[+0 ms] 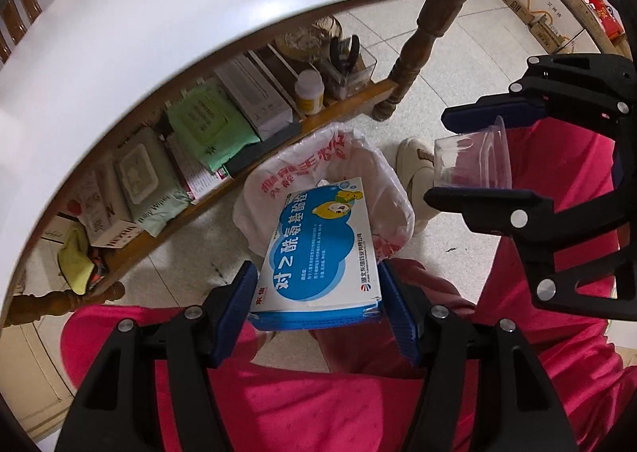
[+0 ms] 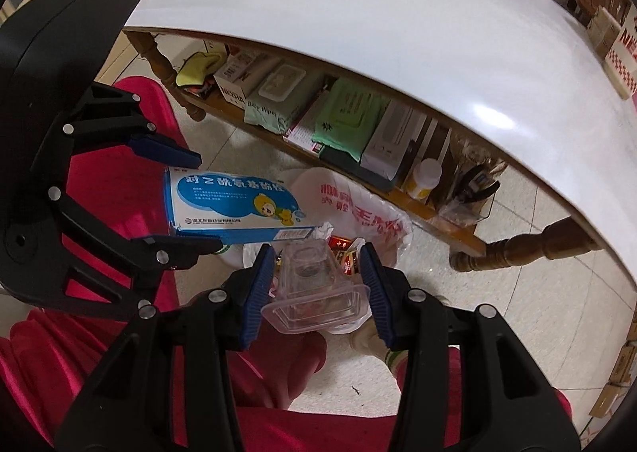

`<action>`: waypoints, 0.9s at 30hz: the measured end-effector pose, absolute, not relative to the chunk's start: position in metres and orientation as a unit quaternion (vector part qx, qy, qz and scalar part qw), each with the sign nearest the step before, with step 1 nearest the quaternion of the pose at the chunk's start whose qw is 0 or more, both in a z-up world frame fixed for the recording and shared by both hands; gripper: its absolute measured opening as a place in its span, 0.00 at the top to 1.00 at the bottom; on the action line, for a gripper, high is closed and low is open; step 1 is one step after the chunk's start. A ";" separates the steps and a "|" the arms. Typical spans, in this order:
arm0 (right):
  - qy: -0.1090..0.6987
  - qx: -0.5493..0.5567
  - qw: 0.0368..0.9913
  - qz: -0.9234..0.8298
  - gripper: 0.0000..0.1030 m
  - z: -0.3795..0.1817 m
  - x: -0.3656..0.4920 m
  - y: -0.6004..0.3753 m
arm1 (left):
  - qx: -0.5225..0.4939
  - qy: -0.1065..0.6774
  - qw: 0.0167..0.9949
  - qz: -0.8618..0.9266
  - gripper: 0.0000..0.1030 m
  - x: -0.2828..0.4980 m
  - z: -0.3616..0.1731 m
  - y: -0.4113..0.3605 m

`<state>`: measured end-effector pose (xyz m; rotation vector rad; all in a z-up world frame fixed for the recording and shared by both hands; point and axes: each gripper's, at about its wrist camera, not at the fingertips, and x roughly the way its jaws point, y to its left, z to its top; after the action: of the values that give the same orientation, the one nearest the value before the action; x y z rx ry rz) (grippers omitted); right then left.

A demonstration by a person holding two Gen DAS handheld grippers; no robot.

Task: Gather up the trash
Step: 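Carry the blue box and clear tray down toward the white trash bag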

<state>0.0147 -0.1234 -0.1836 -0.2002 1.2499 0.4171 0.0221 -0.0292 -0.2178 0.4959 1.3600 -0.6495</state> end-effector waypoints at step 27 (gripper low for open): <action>0.667 -0.039 0.724 0.171 0.57 -0.317 0.068 -0.141 | 0.216 0.698 0.629 -0.267 0.41 0.069 -0.344 -0.047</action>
<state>0.0683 -0.1414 -0.3175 -0.0853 1.4718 0.3777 0.0690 -0.0470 -0.3439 0.4947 1.5987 -0.6117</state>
